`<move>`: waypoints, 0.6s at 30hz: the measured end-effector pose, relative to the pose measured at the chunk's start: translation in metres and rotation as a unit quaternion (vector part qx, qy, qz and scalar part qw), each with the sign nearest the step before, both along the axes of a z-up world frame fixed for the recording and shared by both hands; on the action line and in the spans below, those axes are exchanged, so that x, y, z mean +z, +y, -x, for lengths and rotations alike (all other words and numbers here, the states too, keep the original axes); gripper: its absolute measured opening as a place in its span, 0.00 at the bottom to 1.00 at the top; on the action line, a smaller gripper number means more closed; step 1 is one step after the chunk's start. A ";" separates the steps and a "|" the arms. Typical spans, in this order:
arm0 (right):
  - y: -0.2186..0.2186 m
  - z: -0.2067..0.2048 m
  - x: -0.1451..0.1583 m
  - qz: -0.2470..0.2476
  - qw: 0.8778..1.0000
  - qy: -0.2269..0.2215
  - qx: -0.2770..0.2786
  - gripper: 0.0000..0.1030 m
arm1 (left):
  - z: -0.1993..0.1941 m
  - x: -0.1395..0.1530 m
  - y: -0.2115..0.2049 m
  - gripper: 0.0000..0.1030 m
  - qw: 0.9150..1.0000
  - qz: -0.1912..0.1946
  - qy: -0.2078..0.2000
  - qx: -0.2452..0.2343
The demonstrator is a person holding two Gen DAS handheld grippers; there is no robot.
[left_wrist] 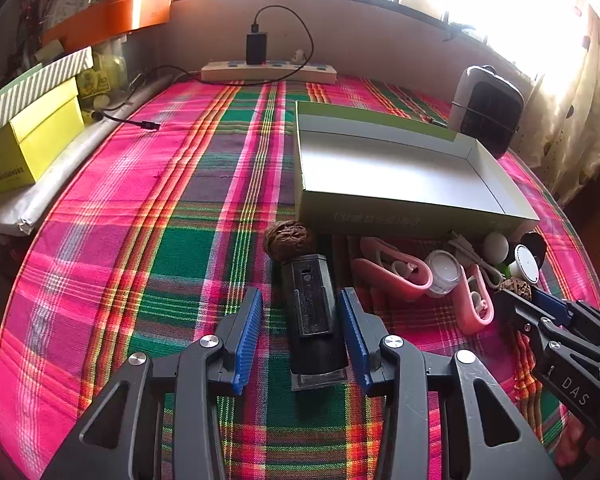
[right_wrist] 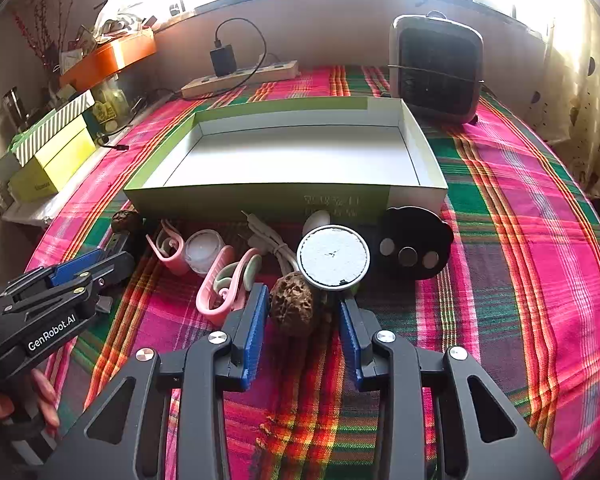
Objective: Organize objects
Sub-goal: 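Close the left tool on the black flashlight while the right tool lowers around the walnut, then lift the flashlight with the left tool while the right tool grasps and lifts the walnut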
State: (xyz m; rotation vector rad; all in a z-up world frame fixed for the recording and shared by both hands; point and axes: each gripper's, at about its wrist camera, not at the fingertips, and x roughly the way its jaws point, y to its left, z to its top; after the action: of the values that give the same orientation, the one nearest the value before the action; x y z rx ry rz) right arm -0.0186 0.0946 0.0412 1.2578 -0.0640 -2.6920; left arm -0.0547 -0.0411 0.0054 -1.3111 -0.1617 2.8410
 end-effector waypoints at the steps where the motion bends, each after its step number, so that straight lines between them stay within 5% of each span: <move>1: 0.000 0.000 0.000 0.001 1.000 0.000 0.001 0.32 | 0.000 0.000 0.000 0.37 1.000 0.001 0.000 0.000; 18: 0.001 -0.002 0.001 0.006 1.000 0.000 0.009 0.29 | -0.001 0.000 -0.005 0.24 1.000 0.007 -0.002 0.006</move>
State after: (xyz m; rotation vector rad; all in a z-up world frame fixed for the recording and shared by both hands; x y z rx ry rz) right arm -0.0162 0.0959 0.0418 1.2481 -0.0699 -2.6729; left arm -0.0539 -0.0463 0.0055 -1.3222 -0.1492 2.8547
